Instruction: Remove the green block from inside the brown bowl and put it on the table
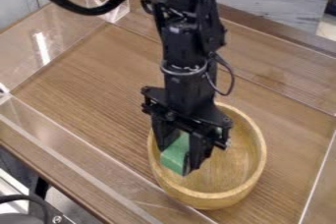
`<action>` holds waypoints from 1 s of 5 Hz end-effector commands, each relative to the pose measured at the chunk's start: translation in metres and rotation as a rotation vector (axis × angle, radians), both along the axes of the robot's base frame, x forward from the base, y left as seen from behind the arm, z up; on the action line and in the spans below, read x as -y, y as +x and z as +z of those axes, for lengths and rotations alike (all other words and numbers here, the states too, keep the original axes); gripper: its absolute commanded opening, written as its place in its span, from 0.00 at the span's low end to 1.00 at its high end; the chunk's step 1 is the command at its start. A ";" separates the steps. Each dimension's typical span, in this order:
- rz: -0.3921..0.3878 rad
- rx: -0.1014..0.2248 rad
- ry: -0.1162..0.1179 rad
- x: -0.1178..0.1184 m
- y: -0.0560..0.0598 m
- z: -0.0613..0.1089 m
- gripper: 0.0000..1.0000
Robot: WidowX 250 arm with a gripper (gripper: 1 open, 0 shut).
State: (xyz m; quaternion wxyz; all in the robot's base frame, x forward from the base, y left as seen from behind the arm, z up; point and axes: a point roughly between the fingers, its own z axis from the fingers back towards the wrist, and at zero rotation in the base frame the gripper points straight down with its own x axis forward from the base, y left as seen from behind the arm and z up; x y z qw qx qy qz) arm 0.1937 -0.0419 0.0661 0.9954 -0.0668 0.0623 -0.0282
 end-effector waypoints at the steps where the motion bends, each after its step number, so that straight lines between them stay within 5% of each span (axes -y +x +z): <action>1: 0.006 0.053 -0.016 -0.002 0.014 0.011 0.00; 3: 0.016 0.049 -0.026 -0.004 0.019 0.009 0.00; 5: 0.036 0.079 -0.043 -0.018 0.021 0.032 0.00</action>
